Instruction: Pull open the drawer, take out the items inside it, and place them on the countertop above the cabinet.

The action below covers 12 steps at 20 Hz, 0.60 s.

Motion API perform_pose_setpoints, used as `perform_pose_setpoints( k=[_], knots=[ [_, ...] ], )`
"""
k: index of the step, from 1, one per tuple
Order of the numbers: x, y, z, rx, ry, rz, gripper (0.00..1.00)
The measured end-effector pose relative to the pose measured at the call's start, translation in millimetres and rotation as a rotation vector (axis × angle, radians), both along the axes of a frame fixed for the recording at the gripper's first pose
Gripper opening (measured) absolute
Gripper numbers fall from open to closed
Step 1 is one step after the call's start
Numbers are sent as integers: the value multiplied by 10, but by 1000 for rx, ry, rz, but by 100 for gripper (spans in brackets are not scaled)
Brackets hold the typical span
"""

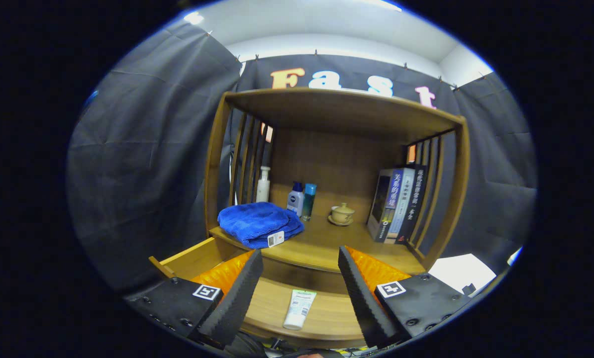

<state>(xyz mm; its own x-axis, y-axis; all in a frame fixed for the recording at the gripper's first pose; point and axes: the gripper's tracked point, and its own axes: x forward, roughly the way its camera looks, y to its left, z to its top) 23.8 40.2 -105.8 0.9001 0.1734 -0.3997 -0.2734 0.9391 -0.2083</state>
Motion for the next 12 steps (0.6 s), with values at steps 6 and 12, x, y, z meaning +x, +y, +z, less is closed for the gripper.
perform_pose_setpoints(
  k=[6, 12],
  knots=[
    [112, -51, -1187, -70, 595, -40, 99],
    [-15, -260, -1752, -59, 879, -169, 99]
  ],
)
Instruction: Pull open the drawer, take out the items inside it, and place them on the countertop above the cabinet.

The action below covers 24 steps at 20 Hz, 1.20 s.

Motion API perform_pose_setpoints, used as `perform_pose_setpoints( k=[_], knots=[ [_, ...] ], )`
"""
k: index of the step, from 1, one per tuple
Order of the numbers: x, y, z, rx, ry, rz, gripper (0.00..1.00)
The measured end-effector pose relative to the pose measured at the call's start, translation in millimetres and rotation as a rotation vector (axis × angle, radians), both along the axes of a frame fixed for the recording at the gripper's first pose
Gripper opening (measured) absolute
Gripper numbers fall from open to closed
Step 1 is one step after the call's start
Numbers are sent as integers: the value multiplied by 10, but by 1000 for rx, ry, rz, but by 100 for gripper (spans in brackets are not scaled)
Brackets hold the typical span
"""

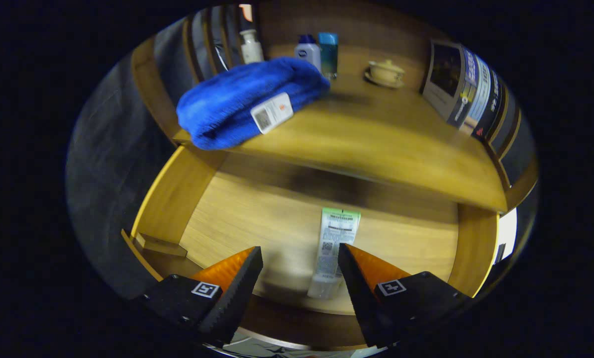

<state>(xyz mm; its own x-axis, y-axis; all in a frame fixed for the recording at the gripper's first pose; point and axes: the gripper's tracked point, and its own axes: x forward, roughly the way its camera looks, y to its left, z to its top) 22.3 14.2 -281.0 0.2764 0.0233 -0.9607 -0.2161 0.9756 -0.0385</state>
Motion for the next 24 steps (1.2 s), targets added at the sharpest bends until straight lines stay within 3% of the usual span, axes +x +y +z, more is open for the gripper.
perform_pose_setpoints(
  k=[4, 9, 15, 17, 20, 24],
  knots=[
    [-107, -285, -242, -119, 121, 5, 99],
    [-177, -303, -363, -126, 222, -19, 97],
    [-86, -379, -389, -125, 206, -45, 83],
    [-59, -412, -304, -120, 176, -65, 58],
    [-61, -351, -312, -99, 132, -50, 49],
    [74, -276, 124, -75, 10, 30, 49]
  ],
)
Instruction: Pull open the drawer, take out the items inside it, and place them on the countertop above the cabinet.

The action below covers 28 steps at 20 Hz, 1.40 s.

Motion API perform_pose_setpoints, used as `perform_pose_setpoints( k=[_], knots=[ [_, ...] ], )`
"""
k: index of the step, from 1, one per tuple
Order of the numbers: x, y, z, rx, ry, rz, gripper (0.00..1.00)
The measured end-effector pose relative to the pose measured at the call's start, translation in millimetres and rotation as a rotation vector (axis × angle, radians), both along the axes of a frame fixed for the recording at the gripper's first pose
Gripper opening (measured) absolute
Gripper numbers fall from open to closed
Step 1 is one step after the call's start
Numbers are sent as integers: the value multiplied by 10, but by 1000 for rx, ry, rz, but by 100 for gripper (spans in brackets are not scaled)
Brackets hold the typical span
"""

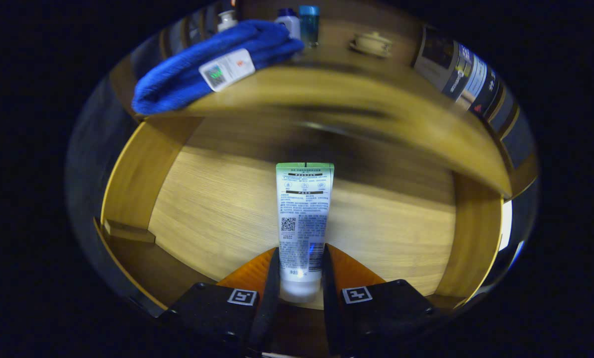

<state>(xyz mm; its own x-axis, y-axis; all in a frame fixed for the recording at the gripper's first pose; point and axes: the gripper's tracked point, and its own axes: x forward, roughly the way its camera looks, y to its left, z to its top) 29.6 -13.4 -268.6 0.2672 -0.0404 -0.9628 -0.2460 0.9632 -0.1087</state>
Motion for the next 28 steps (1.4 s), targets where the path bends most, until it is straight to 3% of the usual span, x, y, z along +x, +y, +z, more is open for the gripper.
perform_pose_setpoints(
  k=[7, 9, 13, 17, 23, 28],
  knots=[
    [-182, 25, 588, 58, -92, 48, 48],
    [-160, 80, 776, 109, -135, 26, 48],
    [400, 220, 1147, 247, -314, -49, 48],
    [1004, 58, 1233, 230, -406, -110, 48],
    [1706, -5, 940, 230, -438, -185, 48],
    [1979, -40, 705, 207, -445, -208, 48]
  ],
)
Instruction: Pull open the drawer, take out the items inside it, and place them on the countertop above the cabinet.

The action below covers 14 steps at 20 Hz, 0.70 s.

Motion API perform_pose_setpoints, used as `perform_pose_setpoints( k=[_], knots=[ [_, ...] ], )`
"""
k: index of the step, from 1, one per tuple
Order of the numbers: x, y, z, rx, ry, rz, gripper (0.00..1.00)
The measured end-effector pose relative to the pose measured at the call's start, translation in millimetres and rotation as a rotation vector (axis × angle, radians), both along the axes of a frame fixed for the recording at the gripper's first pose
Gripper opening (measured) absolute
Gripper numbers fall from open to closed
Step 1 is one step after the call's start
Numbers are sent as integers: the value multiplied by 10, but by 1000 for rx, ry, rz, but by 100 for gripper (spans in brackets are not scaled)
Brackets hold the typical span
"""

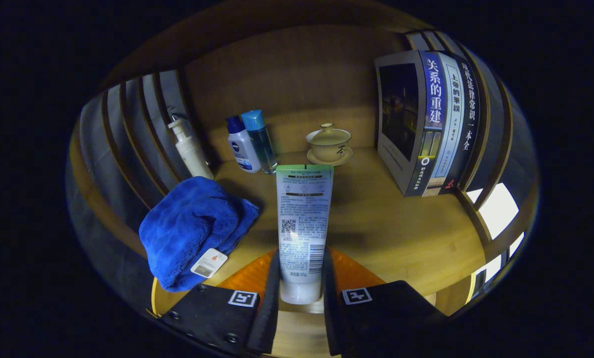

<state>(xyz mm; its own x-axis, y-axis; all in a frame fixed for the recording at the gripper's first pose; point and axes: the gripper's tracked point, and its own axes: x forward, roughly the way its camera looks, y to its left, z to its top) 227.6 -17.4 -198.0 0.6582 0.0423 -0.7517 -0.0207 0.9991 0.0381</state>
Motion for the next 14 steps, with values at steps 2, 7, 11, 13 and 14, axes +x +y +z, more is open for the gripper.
perform_pose_setpoints(
  k=[2, 7, 11, 13, 14],
  knots=[
    [20, -24, -29, -18, 10, 10, 49],
    [30, -53, -120, -17, 22, -9, 54],
    [58, -48, -98, -15, 10, -13, 56],
    [54, -50, -71, -19, 2, -15, 58],
    [49, -24, -59, -15, -2, -12, 58]
  ],
)
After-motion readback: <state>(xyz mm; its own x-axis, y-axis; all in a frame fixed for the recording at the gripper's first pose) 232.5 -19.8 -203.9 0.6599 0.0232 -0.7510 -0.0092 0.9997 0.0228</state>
